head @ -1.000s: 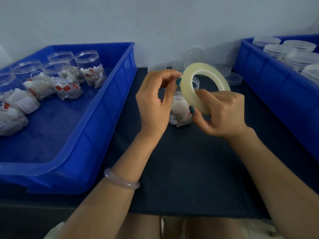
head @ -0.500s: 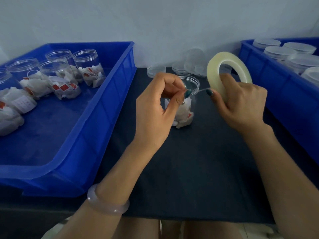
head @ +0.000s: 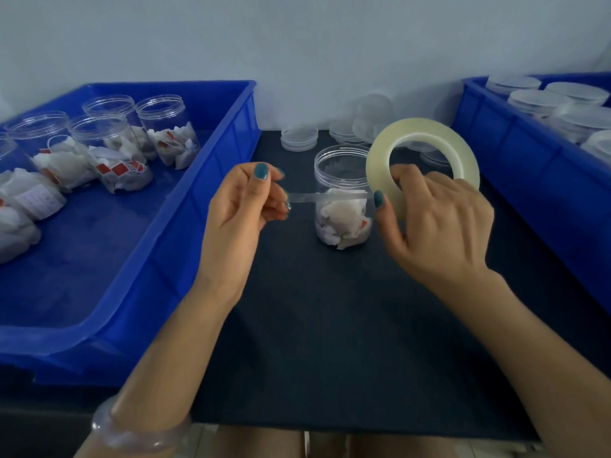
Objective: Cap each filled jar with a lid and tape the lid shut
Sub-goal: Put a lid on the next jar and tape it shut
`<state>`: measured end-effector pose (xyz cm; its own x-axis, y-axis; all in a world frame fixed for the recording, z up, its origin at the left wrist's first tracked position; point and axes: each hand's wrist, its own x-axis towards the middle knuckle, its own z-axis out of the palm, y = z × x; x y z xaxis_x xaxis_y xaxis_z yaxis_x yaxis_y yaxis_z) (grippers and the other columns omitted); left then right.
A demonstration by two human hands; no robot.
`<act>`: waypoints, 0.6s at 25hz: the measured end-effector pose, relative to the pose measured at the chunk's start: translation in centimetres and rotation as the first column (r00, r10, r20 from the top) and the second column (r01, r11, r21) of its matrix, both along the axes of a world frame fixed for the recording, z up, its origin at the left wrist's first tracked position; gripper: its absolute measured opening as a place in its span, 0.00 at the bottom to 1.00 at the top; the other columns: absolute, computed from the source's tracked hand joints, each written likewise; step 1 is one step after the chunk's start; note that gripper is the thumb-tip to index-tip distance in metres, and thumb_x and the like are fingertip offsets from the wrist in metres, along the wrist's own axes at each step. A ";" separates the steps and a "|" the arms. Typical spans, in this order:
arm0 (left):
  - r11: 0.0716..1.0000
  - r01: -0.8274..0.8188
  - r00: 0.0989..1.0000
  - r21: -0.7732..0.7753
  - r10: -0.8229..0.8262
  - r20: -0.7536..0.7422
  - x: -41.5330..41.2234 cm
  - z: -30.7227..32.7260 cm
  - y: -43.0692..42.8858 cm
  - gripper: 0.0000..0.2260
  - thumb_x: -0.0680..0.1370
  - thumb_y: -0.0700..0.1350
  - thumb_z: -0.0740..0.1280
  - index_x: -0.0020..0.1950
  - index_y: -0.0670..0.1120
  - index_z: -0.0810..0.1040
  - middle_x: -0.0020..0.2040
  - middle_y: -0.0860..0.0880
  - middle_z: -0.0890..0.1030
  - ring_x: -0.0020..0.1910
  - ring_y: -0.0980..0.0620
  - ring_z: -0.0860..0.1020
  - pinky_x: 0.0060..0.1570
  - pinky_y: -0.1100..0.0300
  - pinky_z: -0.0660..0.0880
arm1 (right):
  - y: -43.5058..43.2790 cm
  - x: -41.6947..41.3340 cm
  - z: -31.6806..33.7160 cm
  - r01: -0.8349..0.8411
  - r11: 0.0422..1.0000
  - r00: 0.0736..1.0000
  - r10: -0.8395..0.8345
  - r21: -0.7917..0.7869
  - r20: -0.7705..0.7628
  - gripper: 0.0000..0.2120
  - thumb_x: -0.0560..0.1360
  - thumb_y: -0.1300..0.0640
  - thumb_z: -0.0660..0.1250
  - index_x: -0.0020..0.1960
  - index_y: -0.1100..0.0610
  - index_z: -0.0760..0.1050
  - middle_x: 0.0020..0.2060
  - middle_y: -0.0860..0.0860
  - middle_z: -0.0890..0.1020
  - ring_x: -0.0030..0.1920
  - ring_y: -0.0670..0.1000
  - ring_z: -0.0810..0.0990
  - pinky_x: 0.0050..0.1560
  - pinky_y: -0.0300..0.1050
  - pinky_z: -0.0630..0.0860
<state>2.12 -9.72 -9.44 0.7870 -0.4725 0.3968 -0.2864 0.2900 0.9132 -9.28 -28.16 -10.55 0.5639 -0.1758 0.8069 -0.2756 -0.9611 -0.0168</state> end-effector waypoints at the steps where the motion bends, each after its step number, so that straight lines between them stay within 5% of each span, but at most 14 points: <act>1: 0.999 -0.014 0.998 0.044 0.011 0.058 -0.1 0.0 0.0 0.08 0.80 0.50 0.64 0.50 0.47 0.78 0.39 0.57 0.78 0.40 0.59 0.76 0.45 0.64 0.75 | 0.3 -0.3 -0.3 -0.008 1.000 1.000 0.008 0.020 -0.026 0.18 0.79 0.49 0.56 0.52 0.62 0.77 0.29 0.50 0.73 0.30 0.54 0.72 0.34 0.44 0.60; 5: 0.954 -0.189 0.936 0.233 0.104 0.336 -0.1 -0.4 -0.3 0.07 0.73 0.47 0.76 0.47 0.52 0.80 0.39 0.61 0.80 0.40 0.61 0.79 0.42 0.66 0.77 | -0.4 -1.3 -0.9 -0.043 0.998 0.995 0.046 0.034 -0.087 0.18 0.79 0.51 0.56 0.56 0.63 0.75 0.35 0.46 0.68 0.34 0.54 0.73 0.38 0.45 0.59; 9: 0.921 -0.269 0.885 0.281 0.122 0.450 -0.5 -1.0 -1.1 0.05 0.74 0.45 0.75 0.47 0.54 0.83 0.41 0.59 0.83 0.43 0.61 0.81 0.42 0.71 0.74 | -1.7 -1.3 -1.3 0.035 0.997 0.997 -0.031 0.062 -0.065 0.21 0.81 0.45 0.58 0.57 0.62 0.76 0.35 0.52 0.79 0.36 0.56 0.75 0.39 0.46 0.58; 15: 0.920 -0.260 0.907 0.293 0.129 0.400 -0.1 -1.4 -2.0 0.03 0.75 0.45 0.74 0.46 0.52 0.84 0.43 0.54 0.84 0.44 0.60 0.81 0.44 0.71 0.74 | -2.0 -0.7 -1.5 0.071 0.991 0.997 -0.070 0.117 -0.018 0.20 0.80 0.44 0.62 0.54 0.61 0.78 0.31 0.52 0.78 0.33 0.55 0.74 0.38 0.44 0.60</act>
